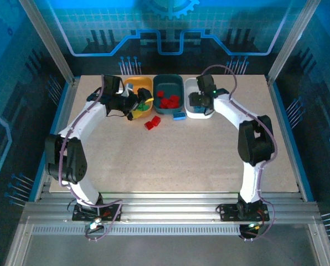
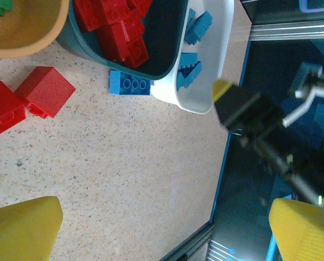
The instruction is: Sort the legos into containers by color
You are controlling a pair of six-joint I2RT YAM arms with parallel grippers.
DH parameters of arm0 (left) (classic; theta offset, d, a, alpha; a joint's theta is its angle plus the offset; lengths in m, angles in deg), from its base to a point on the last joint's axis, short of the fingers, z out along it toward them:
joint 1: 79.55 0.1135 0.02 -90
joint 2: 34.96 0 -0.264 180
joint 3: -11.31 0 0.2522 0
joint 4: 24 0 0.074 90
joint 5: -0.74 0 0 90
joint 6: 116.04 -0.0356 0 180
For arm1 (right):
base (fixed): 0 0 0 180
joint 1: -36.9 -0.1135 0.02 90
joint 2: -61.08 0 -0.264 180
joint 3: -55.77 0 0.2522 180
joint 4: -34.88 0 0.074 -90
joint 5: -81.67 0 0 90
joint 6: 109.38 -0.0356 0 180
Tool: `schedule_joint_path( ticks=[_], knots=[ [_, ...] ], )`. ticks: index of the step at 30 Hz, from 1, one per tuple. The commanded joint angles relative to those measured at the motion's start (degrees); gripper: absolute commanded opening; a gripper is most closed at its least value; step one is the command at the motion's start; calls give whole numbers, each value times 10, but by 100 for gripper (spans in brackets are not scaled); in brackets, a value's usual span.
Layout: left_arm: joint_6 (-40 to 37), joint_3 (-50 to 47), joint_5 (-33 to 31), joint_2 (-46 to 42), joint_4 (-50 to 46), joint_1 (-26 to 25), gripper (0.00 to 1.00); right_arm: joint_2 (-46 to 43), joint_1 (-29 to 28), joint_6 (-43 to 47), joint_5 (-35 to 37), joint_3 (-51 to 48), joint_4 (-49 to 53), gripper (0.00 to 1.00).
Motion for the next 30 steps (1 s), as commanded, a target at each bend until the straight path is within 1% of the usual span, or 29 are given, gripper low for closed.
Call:
schedule_joint_path(
  ticks=[1, 4, 6, 9, 12, 14, 18, 23, 26, 28, 30],
  knots=[
    [5, -1, -9, -7, 0, 28, 99, -53, -85, -20, 19, -60, -66, 71],
    [12, -8, -11, -8, 7, 49, 99, -25, -148, -38, 26, -62, -70, 70],
    [13, -8, -11, -6, 7, 61, 99, 2, -174, -56, 26, -52, -79, 70],
    [17, -11, -9, -5, 9, 71, 99, 48, -191, -105, 4, -21, -79, 72],
    [13, -10, -11, -4, 7, 72, 99, 84, -205, -145, 9, 3, -85, 77],
    [13, -10, -12, -3, 7, 72, 99, 106, -210, -172, 18, 29, -75, 79],
    [16, -10, -9, -3, 10, 72, 99, 138, -214, -211, 26, 56, -77, 81],
    [16, -11, -10, -4, 11, 72, 99, 153, -216, -233, 23, 58, -106, 81],
    [17, -11, -9, -4, 12, 72, 99, 174, -216, -250, 42, 87, -76, 81],
    [17, -11, -9, -4, 12, 72, 99, 191, -219, -262, 71, 116, -33, 81],
    [19, -11, -8, -5, 13, 72, 99, 203, -220, -267, 80, 126, -25, 80]
  ],
)
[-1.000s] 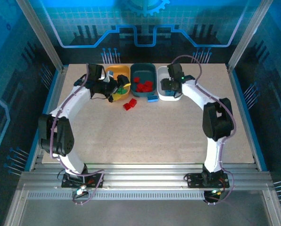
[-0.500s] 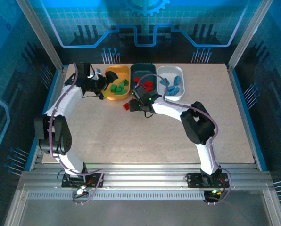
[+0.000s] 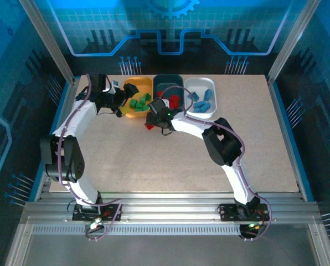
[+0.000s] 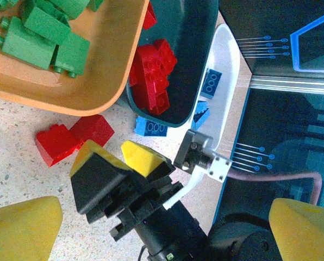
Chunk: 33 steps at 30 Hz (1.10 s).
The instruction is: Sort the legos into containers by color
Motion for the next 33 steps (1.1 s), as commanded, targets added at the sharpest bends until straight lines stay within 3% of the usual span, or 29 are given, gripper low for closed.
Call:
schedule_joint_path(
  ticks=[1, 11, 14, 18, 21, 33],
  knots=[
    [9, -10, 4, -5, 6, 0, 99, 28, -7, -33, 40, 29, 41, 80],
    [8, -10, 2, -7, 6, 0, 98, 60, -7, -36, 39, 36, 34, 74],
    [7, -11, 1, -7, 7, 0, 98, 51, -7, -34, 45, 22, 21, 66],
    [7, -11, 2, -7, 7, 0, 98, 44, -9, -26, 51, 4, 10, 43],
    [8, -11, 2, -7, 7, 0, 98, 18, -9, -17, 56, -11, 1, 37],
    [15, -16, 14, -10, 19, -20, 98, -127, -30, 22, 78, -168, -56, 35]
  ],
)
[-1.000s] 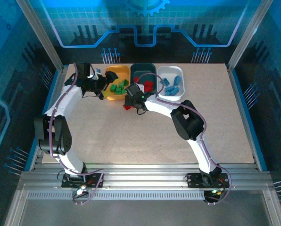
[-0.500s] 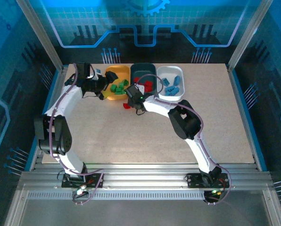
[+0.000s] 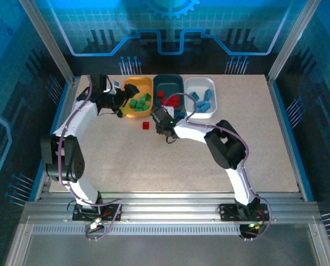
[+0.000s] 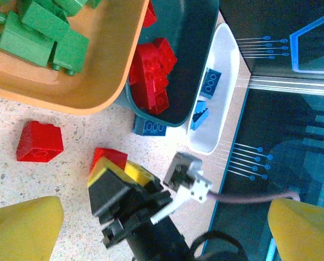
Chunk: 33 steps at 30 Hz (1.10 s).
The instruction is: Sort the legos into containers by color
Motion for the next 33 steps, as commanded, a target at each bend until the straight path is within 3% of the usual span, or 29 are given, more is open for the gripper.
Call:
schedule_joint_path(
  ticks=[1, 6, 11, 16, 20, 23, 26, 33],
  knots=[
    [4, -7, 13, -7, 8, -17, 99, -73, -12, 27, 20, -46, -33, 35],
    [9, 6, 17, 12, 7, -22, 99, -131, -3, 61, 24, -86, -42, 35],
    [21, 47, -2, 7, -22, -42, 99, -154, 23, 81, -15, -87, -56, 35],
    [2, 87, -39, 25, -60, -74, 99, -145, 45, 107, -57, -48, -48, 35],
    [-16, 85, -27, 73, -69, -89, 99, -121, 77, 124, -114, 4, -20, 36],
    [14, 46, 6, 85, -31, -85, 99, -92, 100, 138, -148, 56, 16, 36],
    [98, -14, 70, 73, 87, -65, 99, -63, 116, 148, -168, 104, 39, 36],
    [85, -25, 48, 47, 84, -48, 99, 4, 135, 159, -170, 191, 78, 37]
  ],
)
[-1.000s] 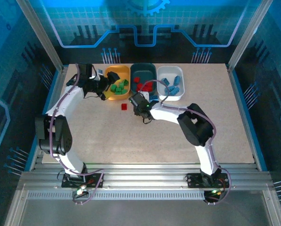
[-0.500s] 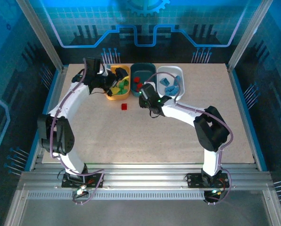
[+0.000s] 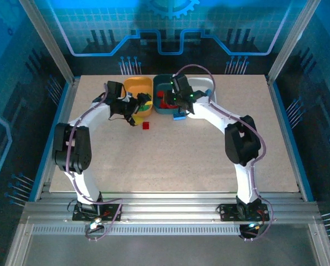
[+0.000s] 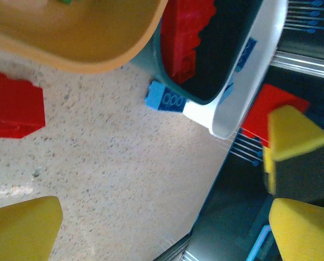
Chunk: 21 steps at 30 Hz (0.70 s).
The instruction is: Sort the legos into containers by color
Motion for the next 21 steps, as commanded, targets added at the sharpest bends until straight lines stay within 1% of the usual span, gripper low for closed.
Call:
schedule_joint_path(
  ticks=[1, 5, 6, 7, 8, 10, 12, 15, 18, 21],
  knots=[
    [9, -1, 22, -25, 23, 2, 99, 34, 6, 20, -8, 42, 47, 37],
    [9, 1, 28, -19, 20, 9, 99, 74, 15, 29, -9, 96, 73, 38],
    [10, 1, 28, -20, 21, 11, 99, 82, 17, 32, -9, 109, 81, 40],
    [10, -1, 29, -22, 23, 12, 99, 99, 19, 37, -9, 130, 96, 54],
    [8, 1, 28, -26, 23, 15, 99, 108, 20, 41, -4, 147, 108, 62],
    [4, 1, 28, -32, 23, 18, 99, 106, 21, 49, 4, 154, 107, 68],
    [-4, 6, 23, -39, 16, 20, 99, 80, 19, 52, 7, 137, 92, 71],
    [-17, 12, 13, -48, 4, 25, 99, 20, 6, 51, 23, 79, 53, 74],
    [-18, 8, 1, -60, 2, 37, 99, -35, -32, 36, 47, 4, 21, 77],
    [-18, 0, -19, -73, -3, 59, 99, -48, -88, 9, 86, -48, 14, 81]
  ],
)
